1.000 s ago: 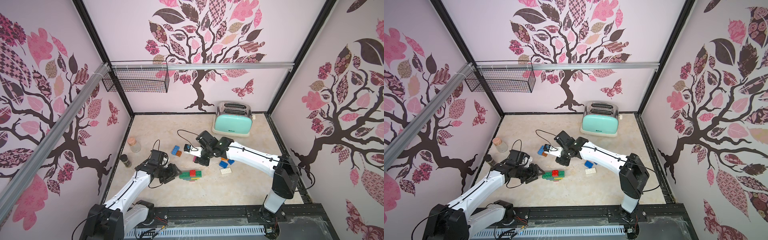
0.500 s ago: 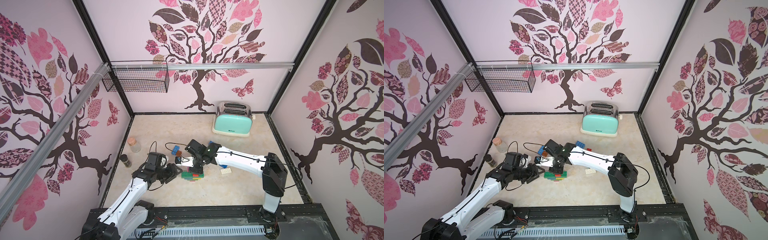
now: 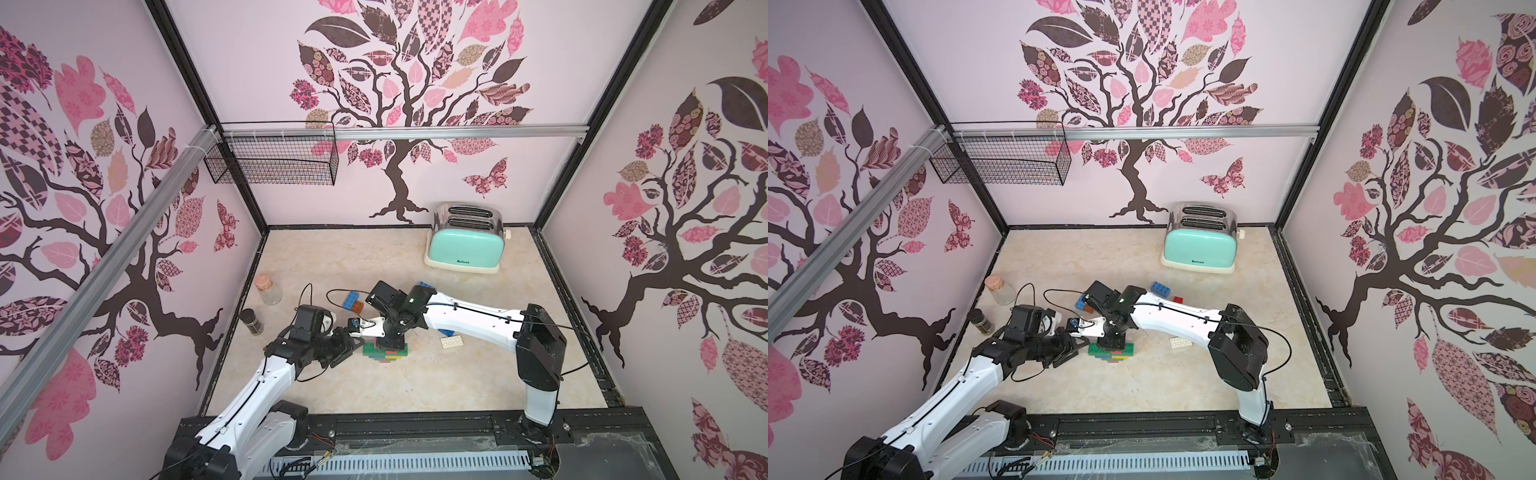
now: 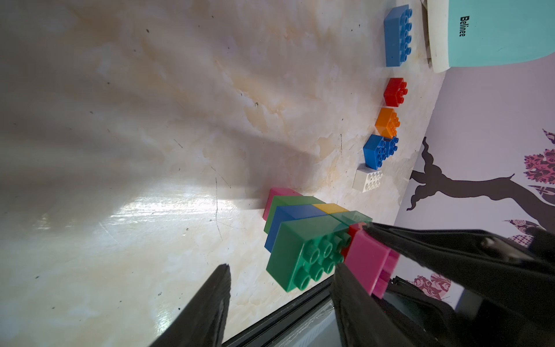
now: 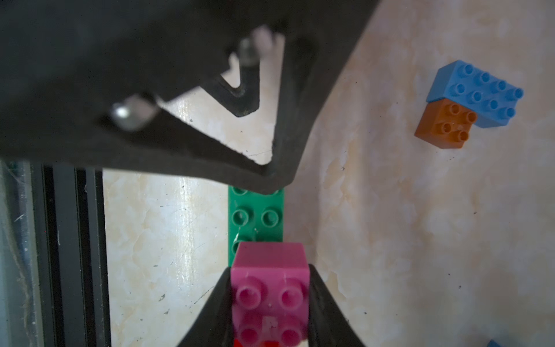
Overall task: Assemble a heart with lego
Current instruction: Assemble the lego brick with the lego brick.
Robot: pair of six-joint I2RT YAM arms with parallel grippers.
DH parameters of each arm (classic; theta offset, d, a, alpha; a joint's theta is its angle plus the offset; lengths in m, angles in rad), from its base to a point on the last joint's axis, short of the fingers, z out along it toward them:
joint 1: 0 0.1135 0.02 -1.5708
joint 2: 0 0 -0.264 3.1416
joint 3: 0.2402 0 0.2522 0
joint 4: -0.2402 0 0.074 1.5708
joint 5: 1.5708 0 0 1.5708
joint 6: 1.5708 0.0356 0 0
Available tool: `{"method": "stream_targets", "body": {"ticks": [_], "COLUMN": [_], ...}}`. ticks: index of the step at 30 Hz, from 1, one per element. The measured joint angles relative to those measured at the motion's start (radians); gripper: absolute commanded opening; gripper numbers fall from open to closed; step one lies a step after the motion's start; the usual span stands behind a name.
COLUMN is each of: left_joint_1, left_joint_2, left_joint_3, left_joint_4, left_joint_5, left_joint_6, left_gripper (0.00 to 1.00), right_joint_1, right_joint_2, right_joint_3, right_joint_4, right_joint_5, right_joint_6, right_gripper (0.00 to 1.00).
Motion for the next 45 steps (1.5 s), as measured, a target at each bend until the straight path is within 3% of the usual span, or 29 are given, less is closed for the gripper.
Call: {"method": "stream_targets", "body": {"ticks": [31,45], "left_joint_1": [0.013,0.067], "left_joint_2": [-0.018,-0.050], "left_joint_3": [-0.017,-0.017], "left_joint_4": [-0.008,-0.034], "left_joint_5": [-0.034,-0.037], "left_joint_6": [-0.007,-0.006], "left_gripper": [0.57,0.57], "right_joint_1": [0.028,0.033], "right_joint_2": [0.031,0.039], "right_joint_3": [0.028,0.020], "right_joint_4": [-0.029,-0.029], "right_joint_5": [0.056,0.051], "right_joint_6": [0.019,0.011], "right_gripper": [0.32,0.30]}}
